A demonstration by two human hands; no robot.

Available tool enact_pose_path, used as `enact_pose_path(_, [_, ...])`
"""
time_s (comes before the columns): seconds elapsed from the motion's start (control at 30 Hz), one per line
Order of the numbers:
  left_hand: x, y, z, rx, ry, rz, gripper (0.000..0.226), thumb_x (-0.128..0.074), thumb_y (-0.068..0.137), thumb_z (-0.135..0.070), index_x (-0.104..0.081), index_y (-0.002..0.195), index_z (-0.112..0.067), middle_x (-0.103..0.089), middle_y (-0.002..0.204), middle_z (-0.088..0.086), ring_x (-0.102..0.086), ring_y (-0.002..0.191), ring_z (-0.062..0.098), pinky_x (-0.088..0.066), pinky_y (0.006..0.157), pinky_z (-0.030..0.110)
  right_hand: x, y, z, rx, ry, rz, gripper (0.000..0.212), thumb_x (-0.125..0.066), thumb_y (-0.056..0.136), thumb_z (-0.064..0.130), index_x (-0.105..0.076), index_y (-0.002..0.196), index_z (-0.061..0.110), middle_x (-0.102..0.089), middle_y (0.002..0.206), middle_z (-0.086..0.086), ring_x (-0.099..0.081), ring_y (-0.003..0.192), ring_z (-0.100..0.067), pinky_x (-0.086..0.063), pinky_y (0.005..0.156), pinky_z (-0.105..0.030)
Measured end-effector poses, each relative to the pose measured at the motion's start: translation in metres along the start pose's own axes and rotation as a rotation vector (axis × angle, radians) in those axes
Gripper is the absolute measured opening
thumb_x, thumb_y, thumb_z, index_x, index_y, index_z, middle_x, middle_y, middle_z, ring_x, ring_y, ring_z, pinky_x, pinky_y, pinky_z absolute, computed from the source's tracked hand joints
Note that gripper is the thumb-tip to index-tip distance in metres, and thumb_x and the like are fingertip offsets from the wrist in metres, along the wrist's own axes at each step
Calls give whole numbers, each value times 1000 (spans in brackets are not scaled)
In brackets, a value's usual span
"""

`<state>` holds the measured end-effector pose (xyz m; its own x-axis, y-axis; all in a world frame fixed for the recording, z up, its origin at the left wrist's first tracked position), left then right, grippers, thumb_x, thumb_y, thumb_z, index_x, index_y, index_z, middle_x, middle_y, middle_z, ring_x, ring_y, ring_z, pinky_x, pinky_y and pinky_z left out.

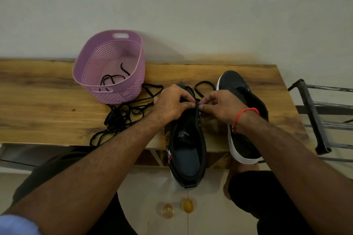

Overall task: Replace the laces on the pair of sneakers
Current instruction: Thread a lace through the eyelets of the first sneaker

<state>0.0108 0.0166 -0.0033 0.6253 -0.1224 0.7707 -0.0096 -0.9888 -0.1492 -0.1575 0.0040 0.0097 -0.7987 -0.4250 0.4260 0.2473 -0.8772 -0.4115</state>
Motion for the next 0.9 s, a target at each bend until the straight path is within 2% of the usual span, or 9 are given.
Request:
enact_pose_path(0.1, [5,3,4,24,15,31,30,-77,85,-36,-71,115,-37,-56,132,-7,-45,132,23,-41,107,55,4,1,0,12,39,-23,2,-69,90,11,-70,92,10,-73,92,-9,-72,86,-19,-59,65,-21])
enact_pose_path(0.23, [9,3,10,37,99,58,48,-79,83,-42,-61,127,-43,-45,141,-3,-37,130,27,-35,106,52,4,4,-1,36,149,-118,6,-66,93,10,-69,87,11,-73,96,-11,-72,91,-20,-61,78,-30])
enact_pose_path(0.33, [9,2,15,37,144,54,69,-80,81,-44,-46,141,-46,-36,146,-3,-32,128,26,-30,99,46,7,2,10,52,636,-170,10,-56,98,7,-62,90,5,-74,97,-16,-74,91,-26,-61,80,-35])
enact_pose_path(0.47, [6,0,18,6,197,42,74,-78,82,-45,-39,145,-46,-30,147,-6,-31,126,23,-25,93,38,25,1,18,51,1131,-105,18,-52,98,4,-56,81,6,-63,73,-10,-61,58,-17,-60,65,-34])
enact_pose_path(0.53, [5,0,19,4,210,54,73,-77,83,-43,-39,145,-45,-29,147,-7,-31,126,23,-23,91,37,32,1,16,103,817,-102,16,-55,99,9,-57,83,10,-58,72,-3,-48,54,-10,-47,56,-26])
enact_pose_path(0.6, [5,0,19,13,239,57,73,-75,83,-42,-38,146,-45,-28,148,-6,-30,125,23,-22,91,37,36,-1,13,241,11,-179,4,-59,98,19,-62,98,17,-61,82,5,-54,65,-3,-44,62,-17])
enact_pose_path(0.7, [7,0,20,38,260,43,72,-73,83,-41,-38,146,-44,-24,149,-4,-28,125,24,-23,92,38,30,1,6,385,-724,-25,27,-63,96,32,-62,122,23,-67,104,9,-60,87,-5,-43,75,-15])
enact_pose_path(0.8, [7,-1,21,46,267,43,70,-70,84,-41,-38,147,-42,-22,150,-4,-27,123,24,-22,90,38,27,3,2,376,-819,-18,24,-61,97,32,-69,115,18,-69,104,2,-61,95,-14,-47,84,-25])
enact_pose_path(0.9, [8,-2,23,55,287,70,69,-66,87,-45,-37,149,-39,-24,150,-2,-29,123,25,-22,89,39,54,8,8,353,-274,-489,13,-63,96,32,-72,95,23,-65,83,7,-57,78,-7,-45,75,-27])
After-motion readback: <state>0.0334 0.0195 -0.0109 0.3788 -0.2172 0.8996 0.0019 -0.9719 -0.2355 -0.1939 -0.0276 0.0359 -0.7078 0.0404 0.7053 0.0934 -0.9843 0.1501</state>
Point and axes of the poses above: each hand's wrist, its own y-axis towards the middle knuckle, its own x-axis out of the back of the hand, z = x × y, the point moved 1 cm from there along y, towards the middle knuckle
